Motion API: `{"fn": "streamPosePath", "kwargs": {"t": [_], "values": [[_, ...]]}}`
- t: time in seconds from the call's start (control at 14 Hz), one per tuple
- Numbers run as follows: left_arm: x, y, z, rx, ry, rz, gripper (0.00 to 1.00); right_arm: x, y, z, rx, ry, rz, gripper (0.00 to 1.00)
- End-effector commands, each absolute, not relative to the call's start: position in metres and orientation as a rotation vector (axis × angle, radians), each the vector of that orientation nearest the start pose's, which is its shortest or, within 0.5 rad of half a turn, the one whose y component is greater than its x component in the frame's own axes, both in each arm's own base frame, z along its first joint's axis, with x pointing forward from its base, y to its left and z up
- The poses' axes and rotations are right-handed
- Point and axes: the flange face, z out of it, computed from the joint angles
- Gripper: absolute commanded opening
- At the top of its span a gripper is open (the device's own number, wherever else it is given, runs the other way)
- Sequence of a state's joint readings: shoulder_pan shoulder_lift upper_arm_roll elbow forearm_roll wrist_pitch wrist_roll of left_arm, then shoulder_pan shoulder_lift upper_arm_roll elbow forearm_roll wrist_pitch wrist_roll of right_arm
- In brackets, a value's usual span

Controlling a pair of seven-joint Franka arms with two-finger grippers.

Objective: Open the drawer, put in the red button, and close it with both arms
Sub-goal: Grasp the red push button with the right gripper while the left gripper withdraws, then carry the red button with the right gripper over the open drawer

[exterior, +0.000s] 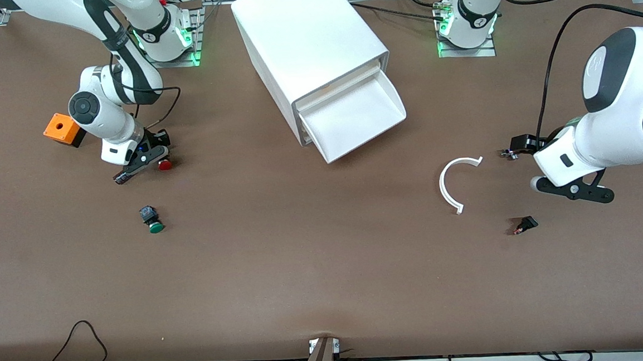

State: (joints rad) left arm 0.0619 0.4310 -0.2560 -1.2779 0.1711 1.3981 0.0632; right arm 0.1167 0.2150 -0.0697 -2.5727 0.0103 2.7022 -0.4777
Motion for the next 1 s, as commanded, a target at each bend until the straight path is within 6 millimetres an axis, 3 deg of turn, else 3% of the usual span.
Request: {"fn": "streamPosePath", "kwargs": {"t": [0.0, 0.21, 0.36, 0.64, 0.93], "values": [[0.644, -0.075, 0.498, -2.989, 0.365, 0.441, 1.00, 0.452, 0.017, 0.201, -3.030, -0.800, 0.088, 0.00], [0.643, -0.079, 0.499, -3.014, 0.366, 0.445, 1.00, 0.493, 0.038, 0.249, -3.033, -0.662, 0.168, 0.00], [0.643, -0.079, 0.501, -3.017, 0.364, 0.441, 1.00, 0.522, 0.078, 0.289, -3.031, -0.610, 0.171, 0.00], [0.643, -0.075, 0.499, -3.024, 0.356, 0.453, 1.00, 0.557, 0.186, 0.372, -3.028, -0.447, 0.273, 0.00], [0.643, -0.076, 0.498, -3.037, 0.356, 0.459, 1.00, 0.549, 0.300, 0.413, -3.048, -0.270, 0.241, 0.00]]}}
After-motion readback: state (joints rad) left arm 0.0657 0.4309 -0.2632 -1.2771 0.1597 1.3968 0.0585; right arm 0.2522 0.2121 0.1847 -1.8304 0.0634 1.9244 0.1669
